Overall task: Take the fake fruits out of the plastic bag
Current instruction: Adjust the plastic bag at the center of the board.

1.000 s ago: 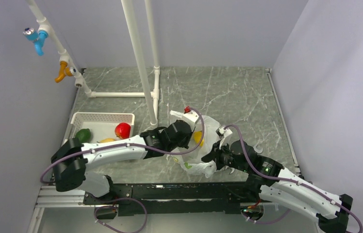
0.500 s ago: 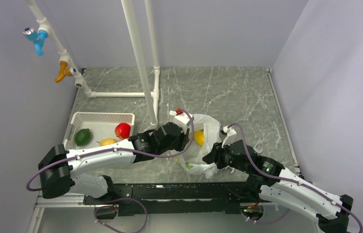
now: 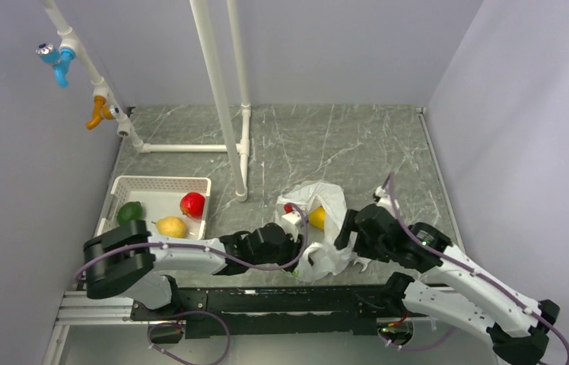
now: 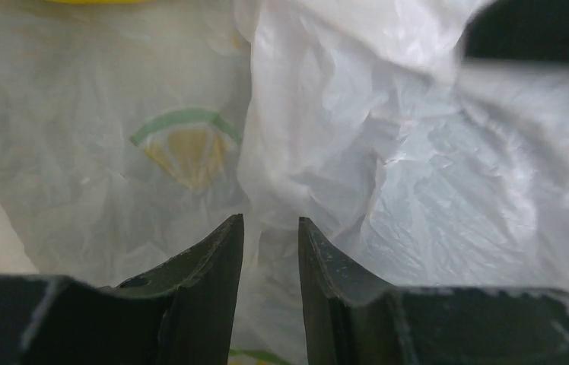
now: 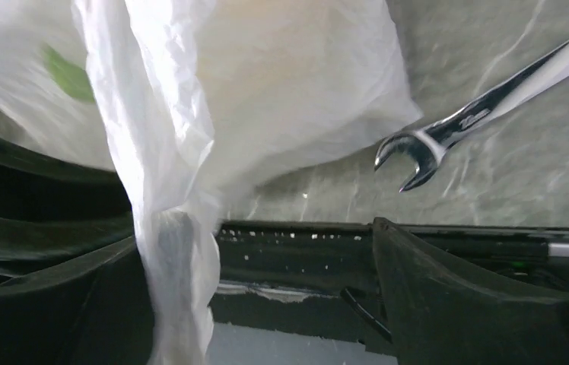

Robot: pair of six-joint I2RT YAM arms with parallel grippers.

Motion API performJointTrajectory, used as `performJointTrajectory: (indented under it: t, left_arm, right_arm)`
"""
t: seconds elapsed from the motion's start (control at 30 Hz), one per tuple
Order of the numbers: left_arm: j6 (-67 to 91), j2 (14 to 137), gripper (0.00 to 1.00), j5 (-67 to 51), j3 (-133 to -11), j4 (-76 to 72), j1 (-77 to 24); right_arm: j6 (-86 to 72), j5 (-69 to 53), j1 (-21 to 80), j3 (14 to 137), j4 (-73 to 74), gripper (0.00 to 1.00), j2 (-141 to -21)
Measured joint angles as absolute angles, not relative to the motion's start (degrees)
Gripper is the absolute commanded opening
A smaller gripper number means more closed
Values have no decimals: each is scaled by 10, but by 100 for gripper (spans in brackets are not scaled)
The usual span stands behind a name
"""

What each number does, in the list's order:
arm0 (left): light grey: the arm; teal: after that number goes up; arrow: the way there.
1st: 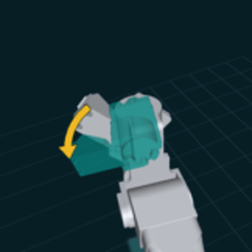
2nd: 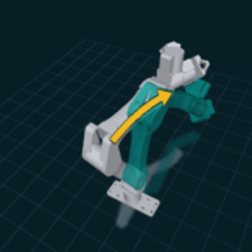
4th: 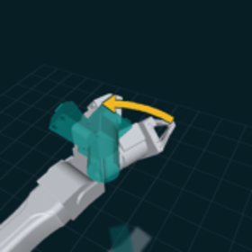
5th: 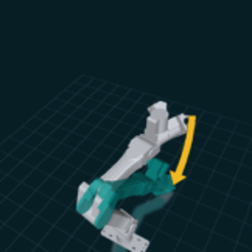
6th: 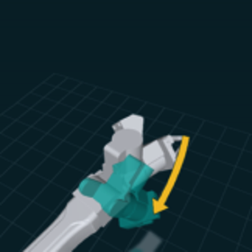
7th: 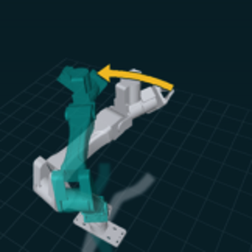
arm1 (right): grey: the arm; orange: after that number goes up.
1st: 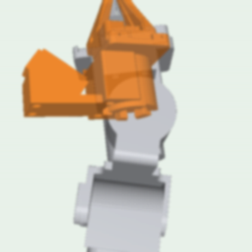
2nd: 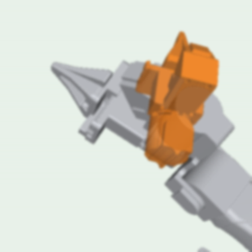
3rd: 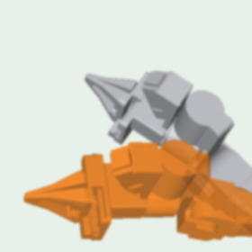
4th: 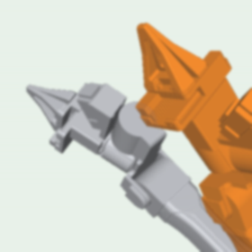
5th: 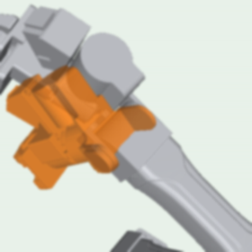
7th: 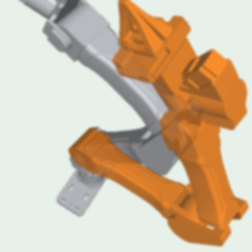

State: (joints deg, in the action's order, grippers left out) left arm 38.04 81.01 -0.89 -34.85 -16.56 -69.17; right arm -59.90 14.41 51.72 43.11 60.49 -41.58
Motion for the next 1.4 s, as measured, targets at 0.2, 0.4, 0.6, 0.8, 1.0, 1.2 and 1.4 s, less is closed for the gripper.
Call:
performJointTrajectory:
  t: [0.2,0.4,0.6,0.8,1.0,1.2,1.4]
  left_arm:
    - [431,873,47,-15,-330,-276,-716]
    - [422,868,62,16,-361,-237,-716]
    - [379,837,73,58,-425,-152,-709]
    - [348,809,71,44,-448,-97,-644]
    - [317,837,72,46,-494,-48,-558]
    - [276,856,72,55,-542,-37,-503]
    - [255,858,72,38,-572,-17,-439]
  right_arm:
    - [-538,168,457,540,612,100,-467]
    - [-419,145,424,683,560,100,-575]
    - [-387,117,410,606,498,91,-603]
    - [-389,116,409,438,453,51,-610]
    - [-424,147,408,317,390,35,-469]
    - [-416,156,408,265,312,0,-386]
    - [-338,178,365,293,190,0,-480]
